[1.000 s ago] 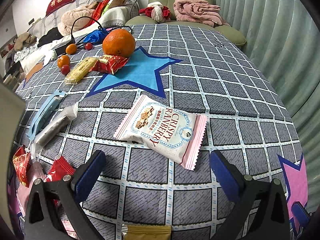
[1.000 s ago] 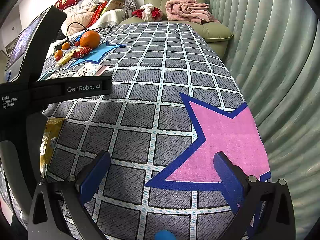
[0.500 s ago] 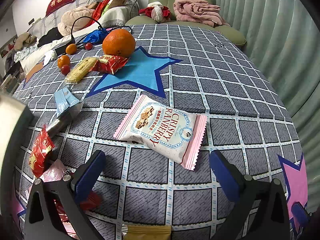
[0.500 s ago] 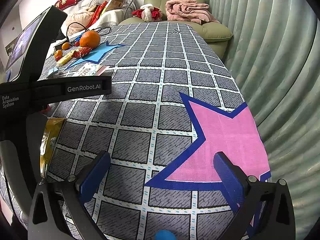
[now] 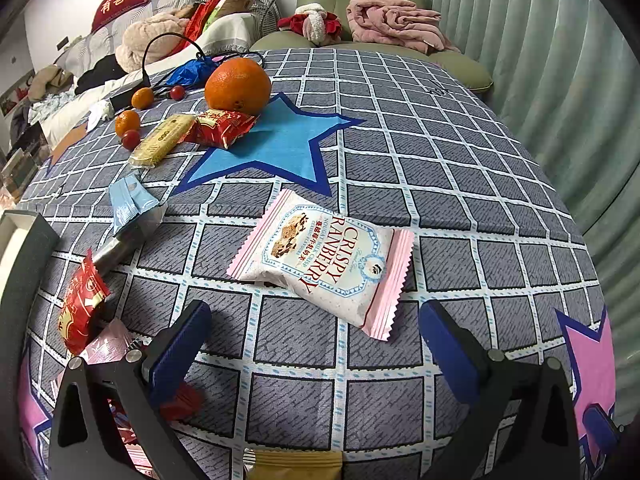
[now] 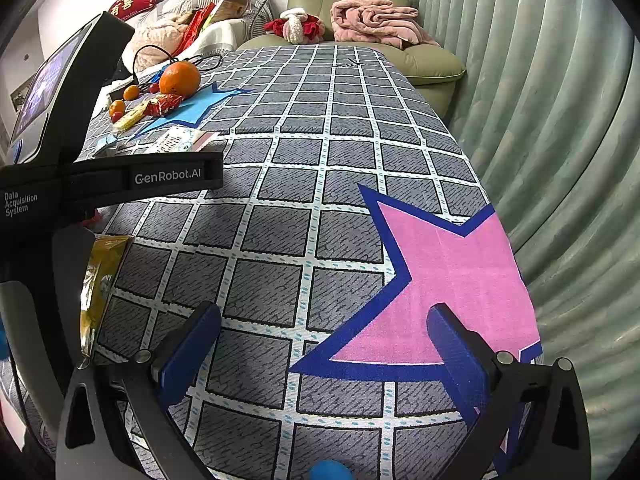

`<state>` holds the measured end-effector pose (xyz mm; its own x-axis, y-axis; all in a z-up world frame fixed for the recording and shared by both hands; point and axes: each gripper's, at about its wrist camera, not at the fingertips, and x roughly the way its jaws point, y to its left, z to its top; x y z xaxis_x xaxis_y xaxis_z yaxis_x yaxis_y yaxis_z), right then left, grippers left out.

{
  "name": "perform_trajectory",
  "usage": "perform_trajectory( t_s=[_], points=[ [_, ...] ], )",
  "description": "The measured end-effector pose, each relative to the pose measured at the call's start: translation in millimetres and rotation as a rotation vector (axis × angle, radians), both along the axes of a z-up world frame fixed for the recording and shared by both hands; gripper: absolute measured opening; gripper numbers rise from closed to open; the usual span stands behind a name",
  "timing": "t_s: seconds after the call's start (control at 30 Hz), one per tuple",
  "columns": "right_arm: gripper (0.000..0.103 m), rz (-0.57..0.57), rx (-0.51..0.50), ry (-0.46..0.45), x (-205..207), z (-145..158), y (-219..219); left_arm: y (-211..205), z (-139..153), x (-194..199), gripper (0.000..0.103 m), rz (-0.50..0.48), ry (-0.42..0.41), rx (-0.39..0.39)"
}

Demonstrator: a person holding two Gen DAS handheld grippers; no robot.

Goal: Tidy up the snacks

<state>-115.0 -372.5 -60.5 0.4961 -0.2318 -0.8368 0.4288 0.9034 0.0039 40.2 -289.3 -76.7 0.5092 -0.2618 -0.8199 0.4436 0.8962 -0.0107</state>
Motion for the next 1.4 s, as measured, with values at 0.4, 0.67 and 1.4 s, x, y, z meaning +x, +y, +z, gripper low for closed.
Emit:
perform_trajectory(
  t_s=[0.4,0.67,1.4],
  points=[
    [0.103,0.000,-0.001,0.000,0,0,0,0,-1,2,0.103,-0.030,0.040,0.023],
    [0.103,0.000,0.000,-0.001,0,0,0,42,53,-29,0.103,-0.158,0.011,0.016],
    [0.103,0.051,0.145,0.073,29,11,9,143,1,-52,0.103,0.057,0.065,0.030]
  ],
)
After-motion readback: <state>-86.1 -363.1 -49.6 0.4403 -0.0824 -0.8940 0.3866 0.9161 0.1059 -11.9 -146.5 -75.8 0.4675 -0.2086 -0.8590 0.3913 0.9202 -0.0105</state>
